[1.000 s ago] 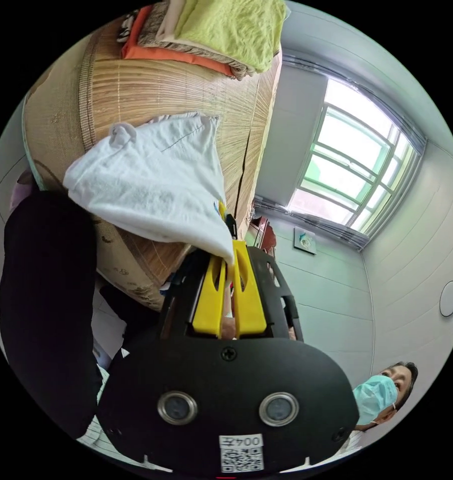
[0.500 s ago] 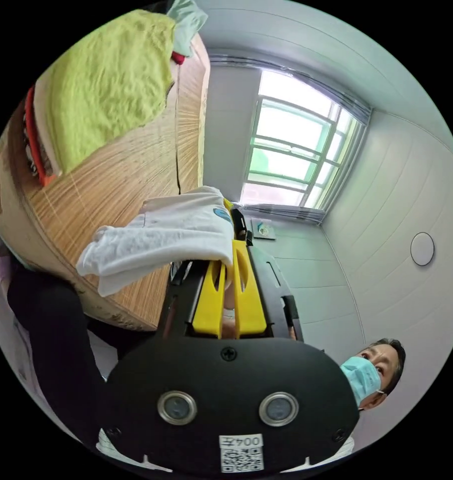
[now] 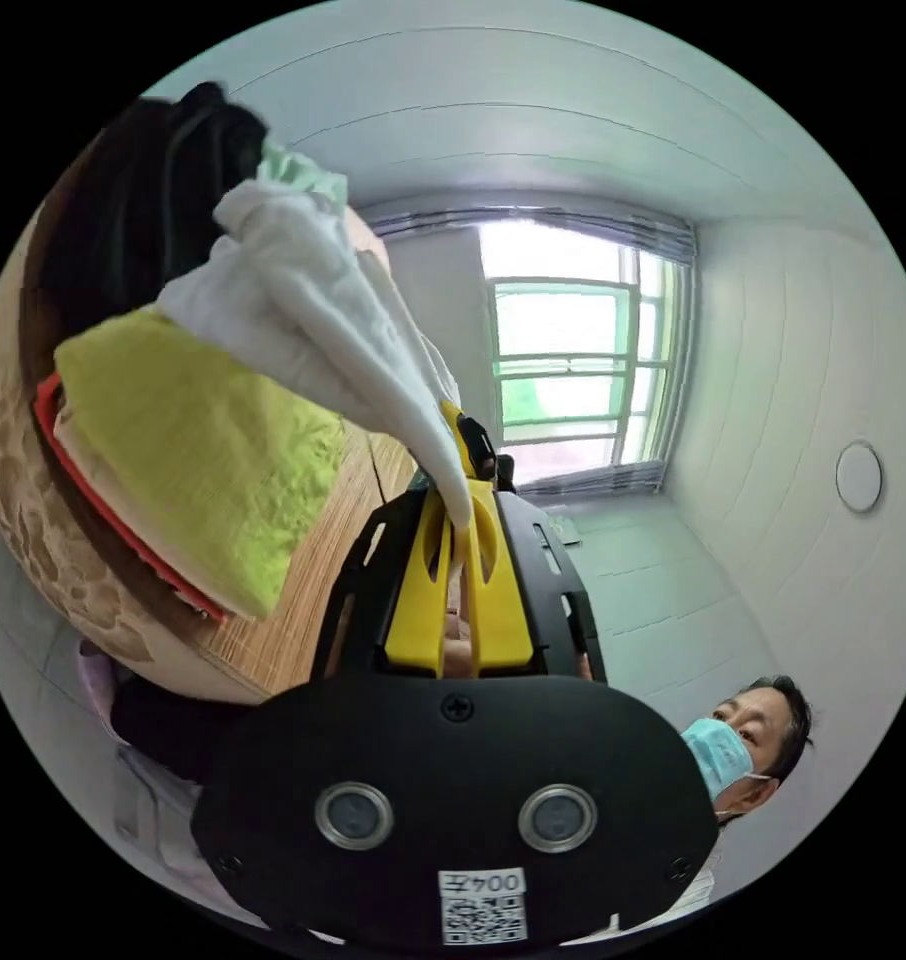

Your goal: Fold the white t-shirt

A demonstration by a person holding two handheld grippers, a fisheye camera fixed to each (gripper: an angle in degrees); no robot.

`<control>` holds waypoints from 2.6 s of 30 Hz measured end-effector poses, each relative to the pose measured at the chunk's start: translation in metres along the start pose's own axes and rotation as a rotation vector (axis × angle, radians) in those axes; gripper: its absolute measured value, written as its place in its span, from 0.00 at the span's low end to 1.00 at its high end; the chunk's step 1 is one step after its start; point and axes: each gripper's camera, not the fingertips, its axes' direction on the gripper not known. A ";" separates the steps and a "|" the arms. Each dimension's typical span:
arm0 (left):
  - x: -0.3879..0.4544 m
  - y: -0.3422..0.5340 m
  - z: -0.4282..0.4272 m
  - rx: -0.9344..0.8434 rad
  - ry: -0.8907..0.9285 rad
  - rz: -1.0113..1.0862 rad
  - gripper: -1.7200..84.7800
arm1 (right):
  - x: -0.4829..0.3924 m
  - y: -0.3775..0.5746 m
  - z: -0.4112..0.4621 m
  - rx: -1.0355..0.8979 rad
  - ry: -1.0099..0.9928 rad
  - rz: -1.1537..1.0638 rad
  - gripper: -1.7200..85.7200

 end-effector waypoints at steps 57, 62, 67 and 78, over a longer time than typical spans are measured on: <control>-0.094 0.053 -0.097 0.005 -0.114 0.112 0.20 | 0.189 0.130 -0.010 0.148 -0.142 0.160 0.12; -0.012 0.062 -0.052 0.043 -0.261 0.519 0.18 | 0.207 0.054 -0.015 0.211 -0.095 0.267 0.14; 0.015 0.025 0.024 0.042 -0.548 0.728 0.19 | 0.192 0.008 0.022 0.148 0.011 0.287 0.14; -0.023 -0.001 0.070 0.202 -0.890 0.780 0.18 | 0.115 0.010 0.097 0.076 0.605 -0.106 0.10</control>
